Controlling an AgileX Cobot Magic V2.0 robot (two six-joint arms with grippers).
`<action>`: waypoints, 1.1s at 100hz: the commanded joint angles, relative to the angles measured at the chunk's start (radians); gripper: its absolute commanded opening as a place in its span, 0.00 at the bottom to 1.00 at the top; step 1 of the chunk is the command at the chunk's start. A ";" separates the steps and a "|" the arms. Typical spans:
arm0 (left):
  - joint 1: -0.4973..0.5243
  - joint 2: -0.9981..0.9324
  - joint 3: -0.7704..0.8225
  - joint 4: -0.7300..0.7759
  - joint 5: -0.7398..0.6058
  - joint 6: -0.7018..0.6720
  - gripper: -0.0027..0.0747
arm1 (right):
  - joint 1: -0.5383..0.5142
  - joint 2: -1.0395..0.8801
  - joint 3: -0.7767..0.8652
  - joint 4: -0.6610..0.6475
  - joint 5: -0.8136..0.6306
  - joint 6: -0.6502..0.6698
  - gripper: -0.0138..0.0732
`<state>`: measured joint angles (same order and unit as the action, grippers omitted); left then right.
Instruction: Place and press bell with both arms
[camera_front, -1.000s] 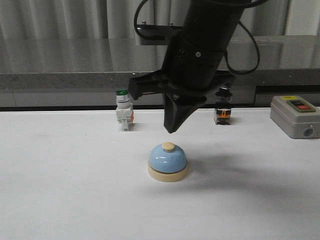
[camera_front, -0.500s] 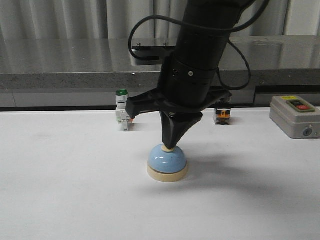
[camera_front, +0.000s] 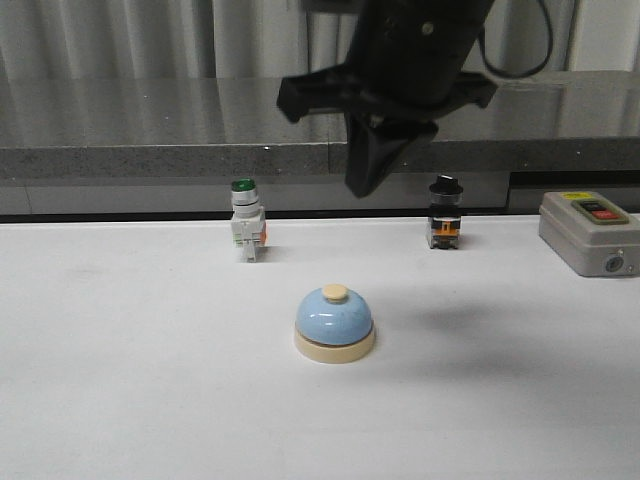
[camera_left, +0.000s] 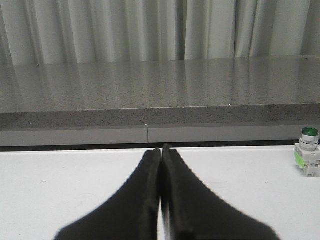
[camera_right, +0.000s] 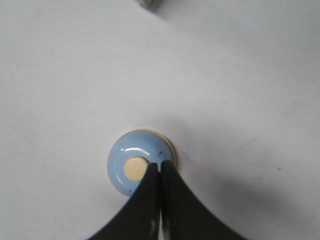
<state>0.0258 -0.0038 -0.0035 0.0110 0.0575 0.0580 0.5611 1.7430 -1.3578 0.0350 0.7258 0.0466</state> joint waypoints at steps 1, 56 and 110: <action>0.002 -0.031 0.054 -0.002 -0.078 -0.011 0.01 | -0.027 -0.103 -0.017 -0.023 -0.027 -0.007 0.09; 0.002 -0.031 0.054 -0.002 -0.078 -0.011 0.01 | -0.248 -0.642 0.422 -0.047 -0.137 -0.006 0.09; 0.002 -0.031 0.054 -0.002 -0.078 -0.011 0.01 | -0.319 -1.390 0.815 -0.047 -0.164 -0.006 0.09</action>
<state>0.0258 -0.0038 -0.0035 0.0110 0.0575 0.0580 0.2484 0.4283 -0.5378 0.0000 0.6178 0.0466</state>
